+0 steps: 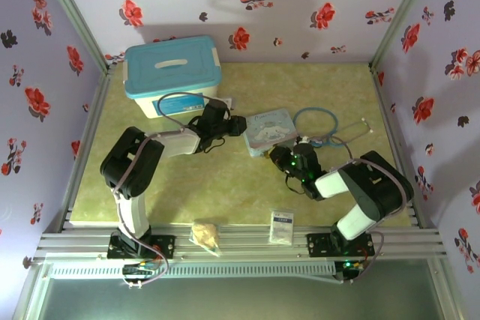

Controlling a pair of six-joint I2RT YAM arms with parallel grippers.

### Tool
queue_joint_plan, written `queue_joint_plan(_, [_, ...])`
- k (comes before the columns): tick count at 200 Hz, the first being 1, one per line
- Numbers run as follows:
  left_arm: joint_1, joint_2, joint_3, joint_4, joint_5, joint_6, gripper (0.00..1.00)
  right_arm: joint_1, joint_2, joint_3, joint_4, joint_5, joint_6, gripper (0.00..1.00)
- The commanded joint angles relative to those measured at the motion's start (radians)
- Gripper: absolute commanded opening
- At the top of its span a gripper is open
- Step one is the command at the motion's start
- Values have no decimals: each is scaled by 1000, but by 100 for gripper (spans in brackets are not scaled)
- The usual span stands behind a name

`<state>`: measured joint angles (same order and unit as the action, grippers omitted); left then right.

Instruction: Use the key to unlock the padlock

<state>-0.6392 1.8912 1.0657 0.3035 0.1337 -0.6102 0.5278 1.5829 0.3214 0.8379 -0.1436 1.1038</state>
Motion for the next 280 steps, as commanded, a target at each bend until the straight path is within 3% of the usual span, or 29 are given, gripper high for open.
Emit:
queue_joint_plan(1, [52, 107, -43, -270, -107, 34, 27, 20, -33, 74, -197, -22, -110, 0])
queue_joint_plan(31, [50, 48, -30, -259, -108, 44, 32, 37, -62, 51, -175, 20, -45, 0])
queue_joint_plan(49, [50, 9, 0, -263, -109, 50, 47, 37, -41, 21, -89, 29, 50, 0])
queue_joint_plan(88, [5, -35, -18, -105, -14, -2, 61, 59, 51, 18, 78, 18, 93, 0])
queue_joint_plan(102, [-24, -18, -24, -58, 2, -2, 71, 78, 67, 34, 78, 22, 89, 0])
queue_joint_plan(126, [-54, 34, -13, -83, -2, -11, 69, 109, 69, 71, 21, 24, 63, 0])
queue_joint_plan(167, [-56, 107, 18, -337, -213, 3, 51, 68, 58, 6, 80, 36, 93, 0])
queue_joint_plan(191, [-3, 116, -38, -305, -150, -36, 37, -9, 48, -42, 147, -2, 66, 0])
queue_joint_plan(213, [24, 121, -32, -319, -139, -25, 35, -39, 7, -27, 108, -61, -10, 0])
queue_joint_plan(240, [41, 144, -13, -330, -126, -8, 32, -71, -73, -17, -30, -41, -51, 0])
queue_joint_plan(280, [49, 192, 33, -344, -89, 2, 33, -78, -138, -78, 82, 23, 16, 0])
